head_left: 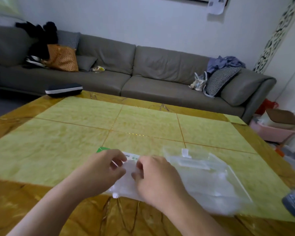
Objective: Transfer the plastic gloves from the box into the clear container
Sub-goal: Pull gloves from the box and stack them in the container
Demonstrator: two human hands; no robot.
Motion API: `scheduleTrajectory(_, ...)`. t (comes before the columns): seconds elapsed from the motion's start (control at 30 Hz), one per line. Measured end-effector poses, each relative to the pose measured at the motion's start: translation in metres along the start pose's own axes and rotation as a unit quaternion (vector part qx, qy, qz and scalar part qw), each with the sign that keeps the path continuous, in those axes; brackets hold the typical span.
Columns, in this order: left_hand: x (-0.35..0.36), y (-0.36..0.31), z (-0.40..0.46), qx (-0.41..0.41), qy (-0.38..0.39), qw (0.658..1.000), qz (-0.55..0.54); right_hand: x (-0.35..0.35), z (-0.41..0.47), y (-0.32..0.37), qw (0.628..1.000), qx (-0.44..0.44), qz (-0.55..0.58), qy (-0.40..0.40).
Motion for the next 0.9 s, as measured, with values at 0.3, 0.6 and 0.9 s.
scheduleTrajectory(0.3,0.012,0.009,0.010,0.022,0.023,0.998,0.056,-0.027,0.018,-0.017,0.941,-0.005,0.317,-0.115)
scheduleTrajectory(0.6,0.023,-0.003,0.007,0.017,0.024,0.993,0.113,-0.022,0.015,-0.024,0.789,0.047,0.609,-0.068)
scheduleTrajectory(0.9,0.031,-0.004,0.005,-0.051,-0.006,0.988,0.144,-0.025,0.003,0.017,0.793,-0.006,0.609,0.005)
Point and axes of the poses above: each hand's wrist, its own z-axis towards the middle knuckle, its own x-axis out of the palm, y = z × x, the point moved 8 cm from there along z, towards the middle knuckle, and after that the axes turned 5 degrees about z, right-handed, at the moved point
